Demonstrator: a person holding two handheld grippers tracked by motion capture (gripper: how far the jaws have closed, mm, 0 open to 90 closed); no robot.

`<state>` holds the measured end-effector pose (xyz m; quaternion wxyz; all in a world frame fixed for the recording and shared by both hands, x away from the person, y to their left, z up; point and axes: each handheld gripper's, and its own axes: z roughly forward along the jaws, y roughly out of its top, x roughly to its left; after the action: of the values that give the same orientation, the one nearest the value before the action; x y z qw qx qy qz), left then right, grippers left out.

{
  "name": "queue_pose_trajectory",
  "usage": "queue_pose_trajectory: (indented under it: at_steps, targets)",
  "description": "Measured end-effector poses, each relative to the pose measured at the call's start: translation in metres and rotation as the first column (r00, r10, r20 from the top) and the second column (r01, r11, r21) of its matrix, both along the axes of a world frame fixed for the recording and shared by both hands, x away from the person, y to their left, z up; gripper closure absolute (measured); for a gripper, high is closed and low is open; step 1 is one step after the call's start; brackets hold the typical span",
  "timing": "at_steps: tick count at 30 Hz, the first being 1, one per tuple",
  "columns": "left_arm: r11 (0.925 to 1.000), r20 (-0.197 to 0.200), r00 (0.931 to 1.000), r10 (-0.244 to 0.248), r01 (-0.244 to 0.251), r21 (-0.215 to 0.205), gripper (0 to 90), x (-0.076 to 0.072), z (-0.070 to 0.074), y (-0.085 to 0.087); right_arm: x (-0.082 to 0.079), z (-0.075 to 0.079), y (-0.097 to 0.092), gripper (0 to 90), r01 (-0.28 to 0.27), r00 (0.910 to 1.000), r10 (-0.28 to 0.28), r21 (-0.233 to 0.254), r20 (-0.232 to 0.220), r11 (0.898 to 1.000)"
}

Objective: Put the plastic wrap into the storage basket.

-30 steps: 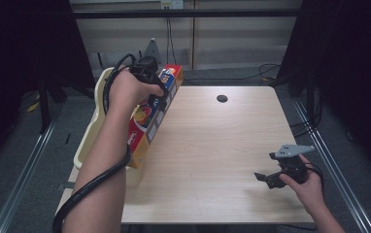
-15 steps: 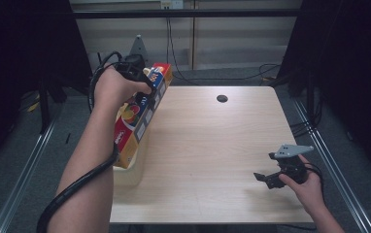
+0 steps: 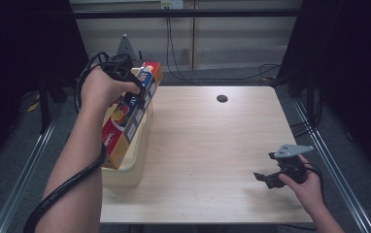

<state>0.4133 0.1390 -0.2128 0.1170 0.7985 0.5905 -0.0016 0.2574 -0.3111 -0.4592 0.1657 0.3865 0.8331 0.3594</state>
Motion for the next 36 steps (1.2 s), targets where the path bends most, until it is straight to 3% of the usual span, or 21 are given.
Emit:
queue_pose_trajectory:
  at_steps: [14, 36]
  targets:
    - [0.9992, 0.013, 0.9992, 0.039, -0.039, 0.01, 40.7, -0.004, 0.0, 0.019, 0.0, -0.001, 0.002, 3.4, -0.003, 1.0, 0.003, -0.001, -0.002, 1.0]
    - [0.996, 0.009, 0.996, 0.089, -0.089, 0.008, 40.6, -0.014, -0.013, 0.042, 0.001, -0.001, 0.005, 3.5, -0.012, 0.9999, 0.012, -0.009, 0.003, 1.0]
